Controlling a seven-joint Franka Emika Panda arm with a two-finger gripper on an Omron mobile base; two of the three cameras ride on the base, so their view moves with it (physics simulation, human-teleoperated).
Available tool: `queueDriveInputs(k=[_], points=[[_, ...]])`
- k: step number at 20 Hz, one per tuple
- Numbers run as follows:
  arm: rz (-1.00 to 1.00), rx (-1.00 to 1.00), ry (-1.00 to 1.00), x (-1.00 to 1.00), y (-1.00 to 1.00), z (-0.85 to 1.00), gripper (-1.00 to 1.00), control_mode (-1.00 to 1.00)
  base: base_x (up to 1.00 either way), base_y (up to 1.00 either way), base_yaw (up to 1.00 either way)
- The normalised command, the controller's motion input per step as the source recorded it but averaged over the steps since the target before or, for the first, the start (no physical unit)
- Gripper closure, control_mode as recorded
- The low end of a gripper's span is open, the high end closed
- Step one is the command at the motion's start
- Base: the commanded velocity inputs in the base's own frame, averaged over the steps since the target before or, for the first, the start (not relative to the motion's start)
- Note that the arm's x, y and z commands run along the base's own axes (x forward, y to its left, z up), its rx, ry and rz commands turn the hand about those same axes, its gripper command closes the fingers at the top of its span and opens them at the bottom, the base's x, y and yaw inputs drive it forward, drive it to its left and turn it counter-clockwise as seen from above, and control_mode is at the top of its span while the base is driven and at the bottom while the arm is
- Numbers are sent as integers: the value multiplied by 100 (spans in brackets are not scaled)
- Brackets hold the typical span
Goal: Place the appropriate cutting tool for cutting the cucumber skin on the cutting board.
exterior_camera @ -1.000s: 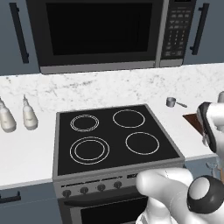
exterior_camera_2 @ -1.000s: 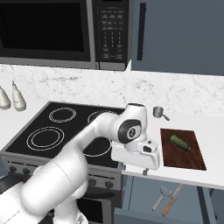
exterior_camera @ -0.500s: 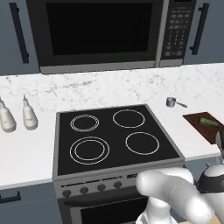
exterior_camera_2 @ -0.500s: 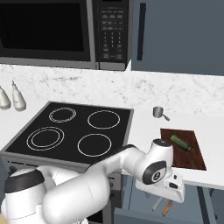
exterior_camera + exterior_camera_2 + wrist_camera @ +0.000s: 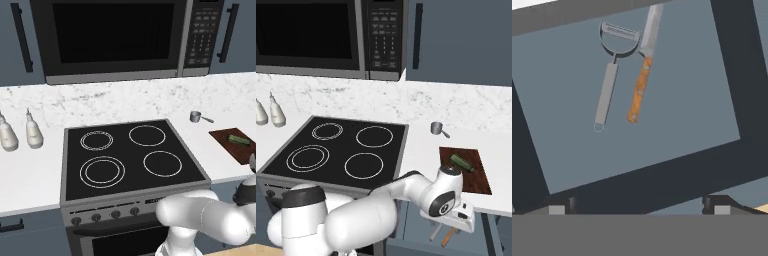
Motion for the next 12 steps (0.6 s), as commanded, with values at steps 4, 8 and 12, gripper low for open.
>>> queueDriveInputs(k=[4,8,12], points=[[0,0,0,13,2,-47,-100,-100,0,0,0],[0,0,0,0,3,-61,-100,-100,0,0,0],[0,0,-1,0,0,-45,-100,-100,0,0,0]])
